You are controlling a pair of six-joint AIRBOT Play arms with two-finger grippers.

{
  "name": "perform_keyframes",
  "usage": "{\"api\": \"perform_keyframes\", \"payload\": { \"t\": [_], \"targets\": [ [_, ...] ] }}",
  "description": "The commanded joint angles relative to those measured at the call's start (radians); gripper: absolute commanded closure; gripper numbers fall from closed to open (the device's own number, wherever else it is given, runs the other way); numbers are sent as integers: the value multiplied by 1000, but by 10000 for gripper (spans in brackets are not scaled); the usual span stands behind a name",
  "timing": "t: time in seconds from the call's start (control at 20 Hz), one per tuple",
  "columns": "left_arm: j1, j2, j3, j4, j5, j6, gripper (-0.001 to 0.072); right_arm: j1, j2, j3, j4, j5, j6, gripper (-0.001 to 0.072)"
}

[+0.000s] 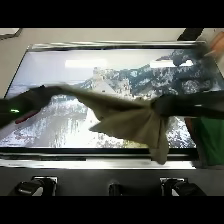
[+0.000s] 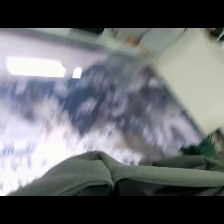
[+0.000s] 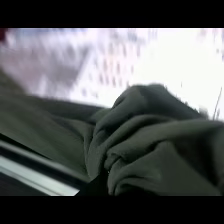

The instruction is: Fold the shirts.

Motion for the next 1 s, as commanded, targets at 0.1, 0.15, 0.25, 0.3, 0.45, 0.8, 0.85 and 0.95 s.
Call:
{"api": "perform_keyframes", "payload": {
  "t": [0.1, 0.15, 0.25, 0.3, 0.45, 0.8, 0.85, 0.95],
  "targets": [
    [1, -218, -236, 13, 57, -11, 675, 1, -318, -275, 96, -362, -66, 672],
    [0, -267, -235, -4, 77, -11, 675, 1, -381, -275, 131, -434, -61, 672],
    [0, -355, -235, -76, 120, -10, 675, 1, -492, -274, 278, -564, -53, 671],
    [0, -385, -235, -102, 132, -10, 675, 1, -521, -274, 342, -599, -63, 610],
    [1, -401, -222, -106, 128, 45, 675, -34, -504, -217, 354, -528, -201, 145],
    [45, -383, -209, -88, 104, 84, 675, -183, -234, -255, 182, 11, -140, 81],
    [44, -382, -209, -83, 102, 84, 675, -142, -191, -367, 158, -20, -108, 53],
    [44, -382, -209, -81, 78, 84, 675, -50, -146, -592, 249, -181, -58, 26]
  ]
}}
